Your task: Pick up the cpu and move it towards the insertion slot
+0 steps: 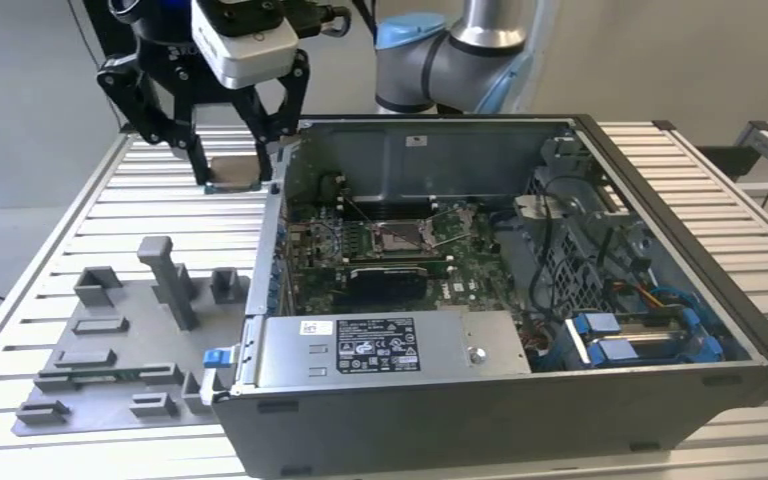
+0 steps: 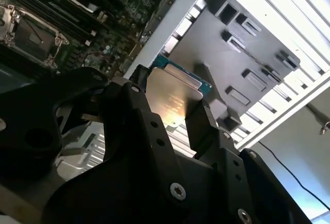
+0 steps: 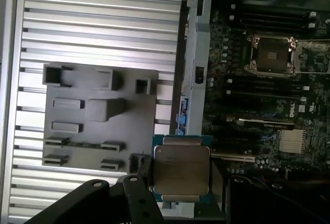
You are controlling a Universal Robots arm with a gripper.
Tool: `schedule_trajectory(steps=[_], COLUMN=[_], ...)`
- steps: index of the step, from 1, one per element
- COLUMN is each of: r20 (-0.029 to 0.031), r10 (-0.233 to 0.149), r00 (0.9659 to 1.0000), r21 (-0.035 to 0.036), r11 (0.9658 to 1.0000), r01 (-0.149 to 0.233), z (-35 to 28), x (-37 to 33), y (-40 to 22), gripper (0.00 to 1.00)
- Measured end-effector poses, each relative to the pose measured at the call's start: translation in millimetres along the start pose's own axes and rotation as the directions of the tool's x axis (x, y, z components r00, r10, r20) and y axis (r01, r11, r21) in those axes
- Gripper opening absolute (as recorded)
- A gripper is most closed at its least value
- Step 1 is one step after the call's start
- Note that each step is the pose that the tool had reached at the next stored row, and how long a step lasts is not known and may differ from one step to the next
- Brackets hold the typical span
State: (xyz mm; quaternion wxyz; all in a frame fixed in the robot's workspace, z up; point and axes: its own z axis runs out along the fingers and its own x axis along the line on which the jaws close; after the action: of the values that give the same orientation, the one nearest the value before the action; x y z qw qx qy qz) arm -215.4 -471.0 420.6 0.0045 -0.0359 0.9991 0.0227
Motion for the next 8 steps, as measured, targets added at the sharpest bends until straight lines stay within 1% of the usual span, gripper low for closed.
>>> schedule_trajectory(steps=[6, 8], r20=[0.0, 0.0], r10=[0.0, 0.0], r00=[1.0, 1.0], r21=[0.0, 0.0], r11=[1.0, 1.0], r01=[0.0, 0.0], z=[1.5, 2.2], x=[-19.5, -27.4], y=[-1.5, -2.1], gripper=[0.0, 0.0])
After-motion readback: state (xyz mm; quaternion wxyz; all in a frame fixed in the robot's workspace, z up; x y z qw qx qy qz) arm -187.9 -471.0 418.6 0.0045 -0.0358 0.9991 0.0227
